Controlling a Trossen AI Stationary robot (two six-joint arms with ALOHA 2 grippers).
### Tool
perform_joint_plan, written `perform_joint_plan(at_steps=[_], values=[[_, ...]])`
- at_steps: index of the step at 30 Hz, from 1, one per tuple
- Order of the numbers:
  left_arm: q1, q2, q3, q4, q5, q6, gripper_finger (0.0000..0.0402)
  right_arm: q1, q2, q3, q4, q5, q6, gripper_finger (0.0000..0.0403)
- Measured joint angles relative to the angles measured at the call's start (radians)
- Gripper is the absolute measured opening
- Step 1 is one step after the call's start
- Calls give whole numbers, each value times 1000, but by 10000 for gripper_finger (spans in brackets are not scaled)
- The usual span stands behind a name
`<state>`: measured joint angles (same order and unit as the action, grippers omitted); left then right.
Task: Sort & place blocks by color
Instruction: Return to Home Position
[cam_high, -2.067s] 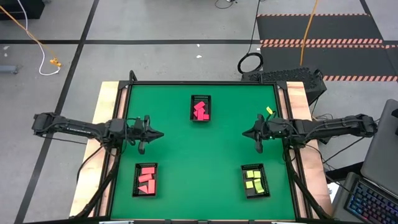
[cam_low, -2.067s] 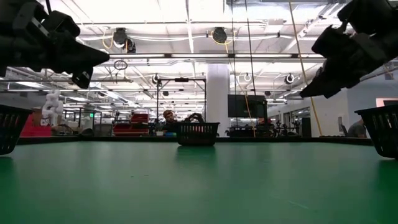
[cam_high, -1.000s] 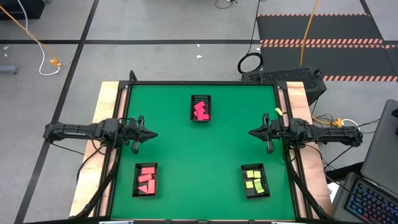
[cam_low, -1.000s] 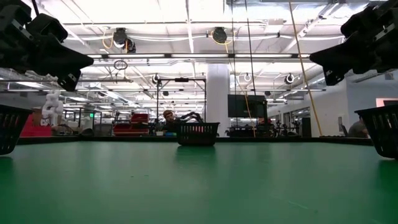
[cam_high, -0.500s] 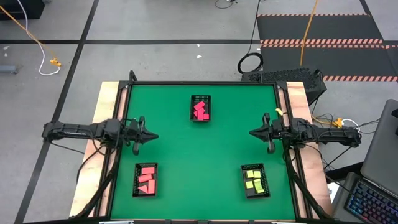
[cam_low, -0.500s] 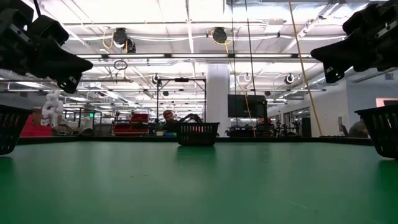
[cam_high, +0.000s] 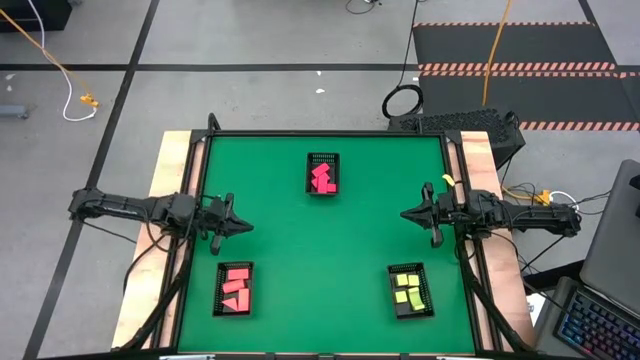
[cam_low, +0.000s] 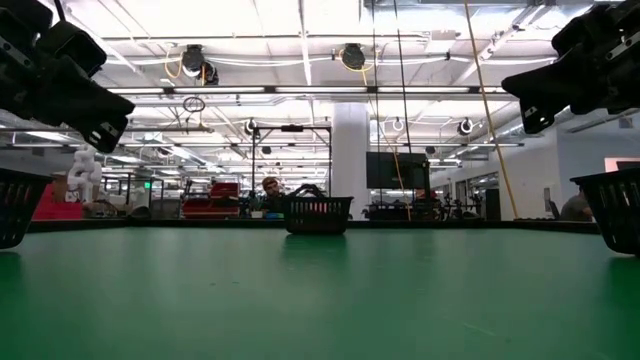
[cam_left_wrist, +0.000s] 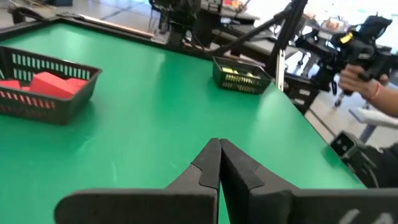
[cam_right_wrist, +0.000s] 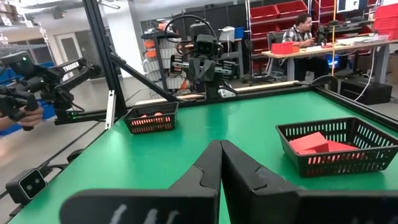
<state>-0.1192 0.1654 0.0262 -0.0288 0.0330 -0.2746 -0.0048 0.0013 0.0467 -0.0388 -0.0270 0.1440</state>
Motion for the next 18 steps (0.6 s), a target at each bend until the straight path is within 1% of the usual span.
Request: perform_joint_plan(at_steps=[3,6,8,11,13,18], values=[[-10,0,18,-52,-9,3,5,0,0,0,-6,0,0,0],[-10,0,19,-52,-46,22,5,0,4,-1,-10,1,0,0],[-9,0,19,-47,-92,48,5,0,4,-1,-10,1,-4,0],[-8,0,19,-31,-190,79,5,0,4,-1,-10,1,-4,0],[-8,0,17,-22,-230,96,5,0,4,-1,-10,1,10,0],[-9,-2,14,12,-244,127,5,0,4,-1,-2,0,57,0]])
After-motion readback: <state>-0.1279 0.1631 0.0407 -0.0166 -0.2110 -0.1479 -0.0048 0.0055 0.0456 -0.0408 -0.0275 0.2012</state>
